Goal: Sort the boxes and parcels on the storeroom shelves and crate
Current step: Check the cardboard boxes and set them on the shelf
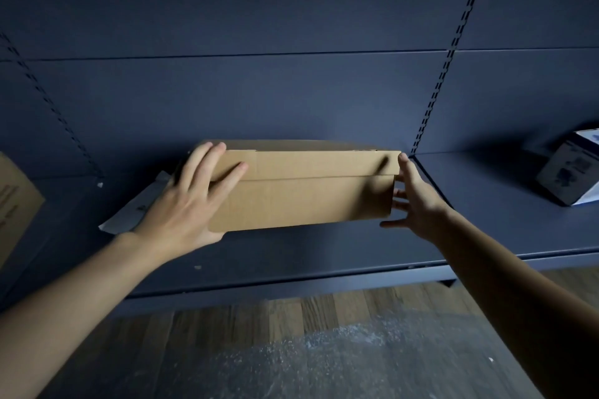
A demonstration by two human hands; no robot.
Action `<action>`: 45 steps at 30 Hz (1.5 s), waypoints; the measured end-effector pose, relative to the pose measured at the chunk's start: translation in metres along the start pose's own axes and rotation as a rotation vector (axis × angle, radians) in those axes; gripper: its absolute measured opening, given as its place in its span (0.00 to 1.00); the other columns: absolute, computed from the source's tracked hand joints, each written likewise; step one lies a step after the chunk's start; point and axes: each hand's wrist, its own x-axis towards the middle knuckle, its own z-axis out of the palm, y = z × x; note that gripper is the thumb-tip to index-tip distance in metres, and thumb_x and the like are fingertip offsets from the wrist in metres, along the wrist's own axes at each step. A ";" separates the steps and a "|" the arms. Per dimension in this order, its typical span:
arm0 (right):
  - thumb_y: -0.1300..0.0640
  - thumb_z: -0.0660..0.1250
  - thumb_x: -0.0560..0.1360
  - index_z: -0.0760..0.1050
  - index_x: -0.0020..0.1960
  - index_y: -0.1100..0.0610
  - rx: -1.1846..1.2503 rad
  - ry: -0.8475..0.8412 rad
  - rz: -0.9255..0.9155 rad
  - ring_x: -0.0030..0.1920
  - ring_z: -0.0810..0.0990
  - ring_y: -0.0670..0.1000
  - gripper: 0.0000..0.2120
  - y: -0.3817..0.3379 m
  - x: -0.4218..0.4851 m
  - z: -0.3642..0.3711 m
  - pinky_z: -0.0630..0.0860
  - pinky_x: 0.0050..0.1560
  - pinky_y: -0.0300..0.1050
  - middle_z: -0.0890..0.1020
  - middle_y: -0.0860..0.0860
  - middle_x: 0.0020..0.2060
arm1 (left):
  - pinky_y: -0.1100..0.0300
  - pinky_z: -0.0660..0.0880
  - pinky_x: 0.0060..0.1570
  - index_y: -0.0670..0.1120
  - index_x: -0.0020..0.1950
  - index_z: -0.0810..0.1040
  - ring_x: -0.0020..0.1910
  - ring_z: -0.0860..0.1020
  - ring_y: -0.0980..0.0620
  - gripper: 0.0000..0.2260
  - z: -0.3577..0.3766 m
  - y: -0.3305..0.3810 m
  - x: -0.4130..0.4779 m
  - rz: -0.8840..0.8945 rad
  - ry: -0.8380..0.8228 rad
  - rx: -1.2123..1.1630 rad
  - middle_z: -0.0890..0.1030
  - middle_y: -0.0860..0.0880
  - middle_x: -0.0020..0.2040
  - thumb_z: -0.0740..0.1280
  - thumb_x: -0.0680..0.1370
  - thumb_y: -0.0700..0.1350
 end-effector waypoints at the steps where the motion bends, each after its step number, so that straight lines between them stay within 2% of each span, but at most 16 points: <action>1: 0.29 0.56 0.74 0.69 0.67 0.54 0.000 -0.002 0.011 0.63 0.74 0.58 0.34 0.000 0.001 0.001 0.76 0.52 0.63 0.74 0.57 0.64 | 0.37 0.74 0.57 0.42 0.76 0.62 0.71 0.62 0.32 0.54 0.002 -0.001 -0.001 -0.007 -0.009 0.002 0.63 0.31 0.71 0.82 0.54 0.52; 3: 0.26 0.56 0.71 0.65 0.72 0.54 -0.001 0.003 0.031 0.65 0.73 0.59 0.41 0.000 0.003 0.005 0.77 0.51 0.64 0.72 0.57 0.66 | 0.34 0.70 0.62 0.42 0.77 0.59 0.72 0.61 0.31 0.56 0.006 -0.002 -0.002 -0.018 -0.014 0.021 0.62 0.30 0.71 0.82 0.54 0.52; 7: 0.24 0.58 0.68 0.64 0.72 0.57 0.022 -0.009 0.079 0.62 0.73 0.61 0.46 -0.002 0.010 0.011 0.75 0.53 0.67 0.73 0.57 0.64 | 0.32 0.61 0.68 0.42 0.77 0.58 0.72 0.60 0.30 0.60 0.015 -0.004 -0.003 -0.035 -0.018 0.063 0.61 0.30 0.72 0.83 0.51 0.50; 10: 0.25 0.59 0.69 0.68 0.66 0.57 0.025 -0.052 0.149 0.59 0.73 0.64 0.41 -0.005 0.009 0.015 0.74 0.53 0.68 0.75 0.58 0.57 | 0.32 0.60 0.69 0.42 0.78 0.55 0.73 0.59 0.30 0.63 0.022 -0.007 -0.007 -0.057 -0.043 0.078 0.60 0.30 0.73 0.84 0.50 0.49; 13: 0.28 0.64 0.67 0.67 0.66 0.55 0.065 -0.069 0.231 0.63 0.71 0.69 0.39 -0.008 0.005 0.017 0.76 0.48 0.64 0.67 0.64 0.68 | 0.31 0.59 0.69 0.42 0.78 0.53 0.73 0.58 0.30 0.63 0.028 -0.009 -0.009 -0.059 -0.043 0.103 0.58 0.29 0.73 0.84 0.50 0.48; 16: 0.34 0.64 0.70 0.65 0.63 0.55 0.115 -0.079 0.288 0.61 0.72 0.70 0.32 -0.011 0.004 0.018 0.71 0.57 0.66 0.64 0.68 0.69 | 0.31 0.56 0.70 0.43 0.79 0.47 0.75 0.55 0.30 0.65 0.031 -0.010 -0.010 -0.082 -0.082 0.138 0.55 0.29 0.75 0.84 0.52 0.49; 20: 0.34 0.64 0.71 0.64 0.65 0.54 0.131 -0.126 0.324 0.63 0.70 0.70 0.32 -0.011 0.002 0.019 0.66 0.65 0.66 0.61 0.69 0.71 | 0.31 0.53 0.70 0.42 0.79 0.40 0.76 0.48 0.31 0.67 0.035 -0.008 -0.012 -0.127 -0.145 0.193 0.50 0.29 0.75 0.83 0.55 0.54; 22: 0.33 0.63 0.71 0.64 0.65 0.52 0.117 -0.167 0.323 0.60 0.73 0.69 0.32 -0.009 0.001 0.018 0.66 0.66 0.65 0.64 0.70 0.68 | 0.31 0.52 0.69 0.42 0.79 0.41 0.76 0.46 0.32 0.66 0.038 -0.007 -0.013 -0.131 -0.152 0.200 0.50 0.29 0.75 0.83 0.55 0.53; 24: 0.31 0.61 0.71 0.65 0.68 0.50 0.082 -0.208 0.314 0.55 0.75 0.68 0.33 -0.006 -0.003 0.017 0.69 0.63 0.64 0.72 0.70 0.58 | 0.31 0.52 0.69 0.41 0.79 0.41 0.76 0.49 0.31 0.64 0.037 -0.007 -0.014 -0.147 -0.159 0.195 0.51 0.28 0.75 0.82 0.57 0.49; 26: 0.31 0.60 0.72 0.67 0.68 0.49 0.056 -0.222 0.297 0.53 0.76 0.68 0.32 -0.004 -0.007 0.017 0.72 0.59 0.63 0.74 0.69 0.53 | 0.31 0.52 0.69 0.40 0.79 0.40 0.76 0.51 0.31 0.63 0.036 -0.005 -0.013 -0.157 -0.159 0.199 0.51 0.28 0.75 0.81 0.58 0.47; 30: 0.32 0.62 0.70 0.70 0.67 0.49 0.050 -0.244 0.285 0.55 0.76 0.70 0.31 -0.004 -0.018 0.027 0.76 0.53 0.62 0.72 0.69 0.58 | 0.29 0.53 0.68 0.42 0.78 0.38 0.76 0.53 0.33 0.67 0.030 0.015 0.004 -0.110 -0.119 0.123 0.52 0.31 0.76 0.82 0.54 0.48; 35: 0.33 0.65 0.69 0.70 0.64 0.50 0.082 -0.259 0.321 0.55 0.76 0.70 0.31 -0.002 -0.029 0.042 0.75 0.57 0.64 0.69 0.67 0.64 | 0.30 0.57 0.68 0.42 0.78 0.43 0.75 0.57 0.34 0.67 0.014 0.076 0.037 0.011 -0.030 0.043 0.56 0.32 0.76 0.82 0.52 0.54; 38: 0.36 0.71 0.58 0.68 0.66 0.51 0.028 -0.314 0.317 0.59 0.76 0.67 0.40 -0.002 -0.037 0.048 0.69 0.64 0.66 0.76 0.65 0.56 | 0.30 0.54 0.69 0.44 0.78 0.36 0.77 0.53 0.35 0.69 0.007 0.101 0.051 0.033 -0.040 -0.008 0.53 0.33 0.77 0.80 0.54 0.59; 39: 0.36 0.72 0.58 0.68 0.65 0.51 0.010 -0.331 0.320 0.60 0.75 0.66 0.40 -0.002 -0.040 0.049 0.66 0.67 0.67 0.78 0.65 0.54 | 0.31 0.54 0.69 0.45 0.78 0.35 0.77 0.53 0.35 0.68 0.006 0.104 0.054 0.028 -0.040 -0.027 0.53 0.33 0.77 0.80 0.54 0.59; 42: 0.33 0.65 0.69 0.62 0.72 0.53 0.047 -0.304 0.374 0.61 0.72 0.73 0.39 -0.004 -0.047 0.048 0.67 0.64 0.70 0.70 0.73 0.62 | 0.31 0.52 0.69 0.47 0.78 0.37 0.76 0.55 0.36 0.65 0.005 0.107 0.059 0.043 -0.051 -0.065 0.55 0.36 0.77 0.79 0.55 0.55; 45: 0.29 0.60 0.71 0.55 0.77 0.48 0.000 -0.284 0.338 0.63 0.71 0.74 0.41 -0.004 -0.048 0.043 0.64 0.63 0.75 0.62 0.73 0.70 | 0.29 0.55 0.67 0.47 0.78 0.44 0.73 0.59 0.35 0.65 0.004 0.102 0.057 0.093 -0.019 -0.102 0.56 0.36 0.73 0.80 0.51 0.55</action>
